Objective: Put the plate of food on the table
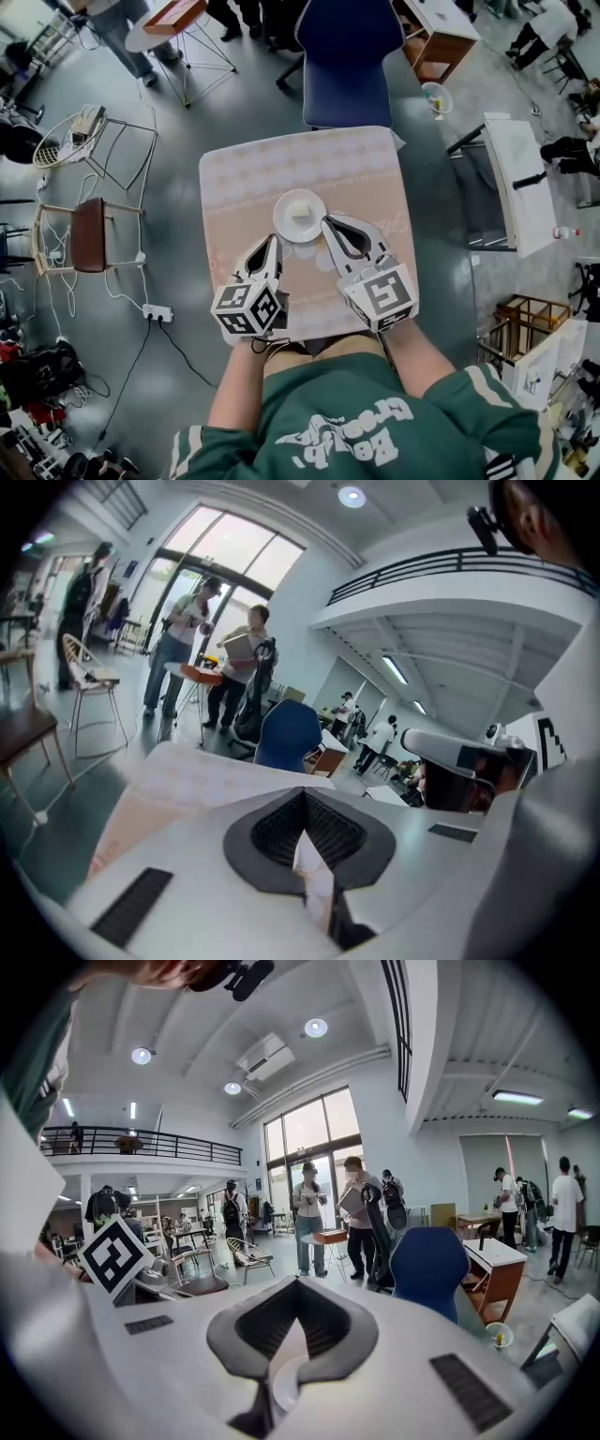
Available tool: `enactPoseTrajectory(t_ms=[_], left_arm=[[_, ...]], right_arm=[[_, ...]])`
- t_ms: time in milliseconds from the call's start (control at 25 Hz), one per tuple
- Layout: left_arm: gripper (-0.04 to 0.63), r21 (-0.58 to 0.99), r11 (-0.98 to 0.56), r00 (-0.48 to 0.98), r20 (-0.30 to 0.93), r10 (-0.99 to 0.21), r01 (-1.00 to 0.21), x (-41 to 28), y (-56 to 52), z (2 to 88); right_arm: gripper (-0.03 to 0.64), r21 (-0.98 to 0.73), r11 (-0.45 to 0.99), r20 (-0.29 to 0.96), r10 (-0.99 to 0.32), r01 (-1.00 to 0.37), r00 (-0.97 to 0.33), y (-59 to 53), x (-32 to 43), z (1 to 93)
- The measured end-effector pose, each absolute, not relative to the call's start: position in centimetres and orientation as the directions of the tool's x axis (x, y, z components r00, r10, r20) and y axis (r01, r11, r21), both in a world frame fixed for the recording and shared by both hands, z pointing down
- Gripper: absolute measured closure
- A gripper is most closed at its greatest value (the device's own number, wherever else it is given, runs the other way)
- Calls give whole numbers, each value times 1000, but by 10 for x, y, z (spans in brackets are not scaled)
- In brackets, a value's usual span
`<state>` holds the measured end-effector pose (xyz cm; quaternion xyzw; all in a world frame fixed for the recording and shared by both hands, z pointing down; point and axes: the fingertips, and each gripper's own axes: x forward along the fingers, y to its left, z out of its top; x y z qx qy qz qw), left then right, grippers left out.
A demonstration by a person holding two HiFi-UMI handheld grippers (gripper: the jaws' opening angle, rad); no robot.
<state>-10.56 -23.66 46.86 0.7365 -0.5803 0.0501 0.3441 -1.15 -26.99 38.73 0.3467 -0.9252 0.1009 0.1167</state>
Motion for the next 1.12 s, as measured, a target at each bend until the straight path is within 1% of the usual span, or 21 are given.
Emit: enactPoseTrajectory(t_ms=[200,400,640,880,1000,1120], left_arm=[[586,338,-221,349,385,-854,-915,-91,-229,412],[586,185,-301,346,307,-887,-936,-95,-220,358],[586,111,-345,362,221,-906,-932,-100,-201,314],[586,39,-379,379,184,-907,-925,-106,-185,292],[586,15,-395,392,157,-906,-919,-107,-177,282],[586,-44,-402,393,138,-909,-915,-107,-171,272]], right_arm=[[603,-75,753,236,-623,-653,-746,-256,-11,354],[601,-36,766,181,-627,-642,-758,-241,-24,319],[602,-9,780,162,-616,-626,-771,-212,-34,294],[601,37,781,132,-622,-623,-772,-192,-40,267],[601,45,774,125,-632,-632,-765,-184,-36,263],[601,43,765,126,-642,-642,-756,-178,-32,265]])
